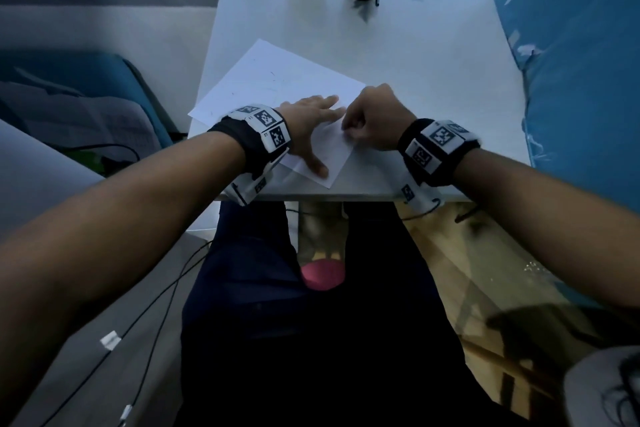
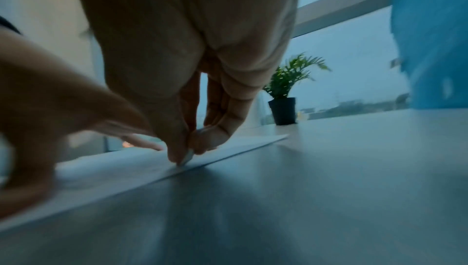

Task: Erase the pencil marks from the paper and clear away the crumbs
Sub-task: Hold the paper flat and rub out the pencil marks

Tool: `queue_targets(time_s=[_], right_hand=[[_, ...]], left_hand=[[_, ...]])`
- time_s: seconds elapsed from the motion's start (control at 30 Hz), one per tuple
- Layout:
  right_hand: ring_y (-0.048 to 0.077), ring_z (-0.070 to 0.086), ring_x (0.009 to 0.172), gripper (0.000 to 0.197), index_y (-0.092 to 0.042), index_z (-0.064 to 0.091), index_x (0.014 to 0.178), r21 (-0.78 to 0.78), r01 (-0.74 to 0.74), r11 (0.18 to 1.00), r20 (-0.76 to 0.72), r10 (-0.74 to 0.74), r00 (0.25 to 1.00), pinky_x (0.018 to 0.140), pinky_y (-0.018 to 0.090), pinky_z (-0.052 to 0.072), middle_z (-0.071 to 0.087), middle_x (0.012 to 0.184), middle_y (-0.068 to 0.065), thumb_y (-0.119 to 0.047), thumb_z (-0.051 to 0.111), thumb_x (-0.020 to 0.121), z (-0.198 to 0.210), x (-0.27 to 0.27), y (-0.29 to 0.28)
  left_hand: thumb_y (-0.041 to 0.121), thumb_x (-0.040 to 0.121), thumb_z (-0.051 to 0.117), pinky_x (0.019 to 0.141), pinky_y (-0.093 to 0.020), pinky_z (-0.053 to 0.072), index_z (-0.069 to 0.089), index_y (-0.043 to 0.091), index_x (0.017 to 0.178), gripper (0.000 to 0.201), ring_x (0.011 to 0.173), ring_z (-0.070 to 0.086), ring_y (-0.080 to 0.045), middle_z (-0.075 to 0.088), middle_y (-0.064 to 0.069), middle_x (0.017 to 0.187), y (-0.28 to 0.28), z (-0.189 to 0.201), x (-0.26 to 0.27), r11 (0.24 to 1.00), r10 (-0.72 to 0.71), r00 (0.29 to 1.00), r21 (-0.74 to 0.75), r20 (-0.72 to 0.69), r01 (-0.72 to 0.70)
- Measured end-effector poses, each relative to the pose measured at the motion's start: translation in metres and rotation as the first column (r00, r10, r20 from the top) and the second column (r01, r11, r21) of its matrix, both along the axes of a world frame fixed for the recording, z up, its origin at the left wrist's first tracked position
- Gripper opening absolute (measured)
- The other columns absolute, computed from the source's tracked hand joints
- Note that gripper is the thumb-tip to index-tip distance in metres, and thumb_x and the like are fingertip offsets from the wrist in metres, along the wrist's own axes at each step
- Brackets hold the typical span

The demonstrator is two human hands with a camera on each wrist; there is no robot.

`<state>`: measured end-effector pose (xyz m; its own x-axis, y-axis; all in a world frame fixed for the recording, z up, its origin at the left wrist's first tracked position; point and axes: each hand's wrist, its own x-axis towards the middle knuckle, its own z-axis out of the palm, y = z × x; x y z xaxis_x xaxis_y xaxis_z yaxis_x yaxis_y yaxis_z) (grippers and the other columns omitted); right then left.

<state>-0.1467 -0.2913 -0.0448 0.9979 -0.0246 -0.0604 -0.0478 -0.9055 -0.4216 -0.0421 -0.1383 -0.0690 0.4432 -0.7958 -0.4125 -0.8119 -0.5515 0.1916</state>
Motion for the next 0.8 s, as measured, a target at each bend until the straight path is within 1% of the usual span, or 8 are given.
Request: queue_targets(time_s=[0.1, 0.23, 0.3, 0.37, 0.5, 0.63, 0.7, 0.8], right_hand=[[0.013, 0.06, 0.063, 0.01, -0.011, 0.079, 0.078, 0.027, -0.105, 0.994, -0.043, 0.106, 0.993, 0.067, 0.018, 0.041, 0.066, 0.066, -0.001, -0.01, 0.071, 0.071, 0.001, -0.008, 0.009], [0.028, 0.069, 0.073, 0.016, -0.008, 0.079, 0.078, -0.02, 0.074, 0.997, 0.025, -0.074, 0.997, 0.071, 0.023, 0.041, 0.075, 0.076, 0.011, -0.01, 0.065, 0.07, 0.006, 0.007, -0.012], [0.022, 0.066, 0.068, 0.015, -0.01, 0.079, 0.077, -0.034, -0.004, 0.999, -0.04, 0.003, 0.999, 0.069, 0.021, 0.044, 0.073, 0.073, 0.006, -0.01, 0.066, 0.07, 0.002, 0.0, 0.004], [0.014, 0.062, 0.066, 0.012, -0.012, 0.078, 0.077, 0.004, -0.089, 0.996, -0.078, 0.089, 0.993, 0.061, 0.013, 0.041, 0.069, 0.069, -0.001, -0.011, 0.069, 0.071, 0.001, -0.006, 0.01], [0.025, 0.068, 0.073, 0.016, -0.009, 0.079, 0.079, -0.009, 0.075, 0.997, 0.0, -0.075, 0.997, 0.07, 0.023, 0.042, 0.075, 0.077, 0.01, -0.012, 0.066, 0.07, 0.008, 0.01, -0.014], [0.009, 0.059, 0.064, 0.012, -0.014, 0.079, 0.078, 0.051, -0.075, 0.996, -0.097, 0.079, 0.992, 0.061, 0.005, 0.038, 0.069, 0.069, -0.001, -0.013, 0.069, 0.071, -0.001, -0.006, 0.012], [0.013, 0.063, 0.066, 0.013, -0.013, 0.079, 0.08, 0.029, -0.016, 0.999, -0.088, 0.018, 0.996, 0.058, 0.001, 0.033, 0.072, 0.072, 0.001, -0.013, 0.069, 0.071, 0.003, 0.001, 0.0], [0.025, 0.069, 0.074, 0.016, -0.009, 0.079, 0.079, 0.015, 0.078, 0.997, -0.031, -0.077, 0.997, 0.068, 0.014, 0.044, 0.075, 0.077, 0.009, -0.013, 0.065, 0.071, 0.01, 0.011, -0.012]], left_hand=[[0.068, 0.049, 0.083, 0.116, -0.063, 0.01, 0.005, 0.04, 0.156, 0.135, 0.151, -0.007, -0.02, -0.009, 0.007, 0.164, 0.002, 0.003, -0.001, 0.999, 0.007, 1.0, 0.04, -0.022, -0.006], [0.071, 0.05, 0.082, 0.115, -0.066, 0.007, -0.001, 0.043, 0.154, 0.135, 0.15, -0.012, -0.02, -0.014, 0.006, 0.164, 0.004, 0.003, -0.001, 0.998, 0.016, 0.999, 0.068, -0.034, -0.013], [0.072, 0.049, 0.081, 0.115, -0.067, 0.005, 0.0, 0.047, 0.153, 0.134, 0.15, -0.012, -0.021, -0.015, 0.005, 0.164, 0.006, 0.004, 0.0, 0.998, 0.01, 0.999, 0.061, -0.041, -0.008], [0.074, 0.048, 0.081, 0.114, -0.067, 0.004, 0.001, 0.05, 0.152, 0.133, 0.15, -0.012, -0.02, -0.015, 0.006, 0.164, 0.007, 0.003, 0.001, 0.999, 0.007, 0.999, 0.05, -0.047, -0.005], [0.072, 0.051, 0.081, 0.113, -0.069, 0.005, -0.002, 0.044, 0.154, 0.135, 0.15, -0.013, -0.019, -0.015, 0.006, 0.164, 0.006, 0.003, 0.0, 0.999, 0.0, 0.999, 0.054, -0.038, 0.002], [0.068, 0.051, 0.083, 0.114, -0.066, 0.003, 0.003, 0.048, 0.152, 0.131, 0.15, -0.013, -0.019, -0.016, 0.006, 0.163, 0.007, 0.006, -0.001, 0.998, -0.006, 0.998, 0.06, -0.069, 0.01], [0.067, 0.052, 0.083, 0.115, -0.066, 0.003, -0.001, 0.045, 0.154, 0.134, 0.15, -0.014, -0.018, -0.017, 0.007, 0.163, 0.007, 0.007, -0.002, 0.997, -0.01, 0.998, 0.073, -0.063, 0.014], [0.068, 0.053, 0.082, 0.115, -0.067, 0.004, -0.002, 0.042, 0.154, 0.134, 0.15, -0.014, -0.017, -0.017, 0.008, 0.163, 0.006, 0.006, -0.003, 0.997, -0.011, 0.999, 0.075, -0.049, 0.015]])
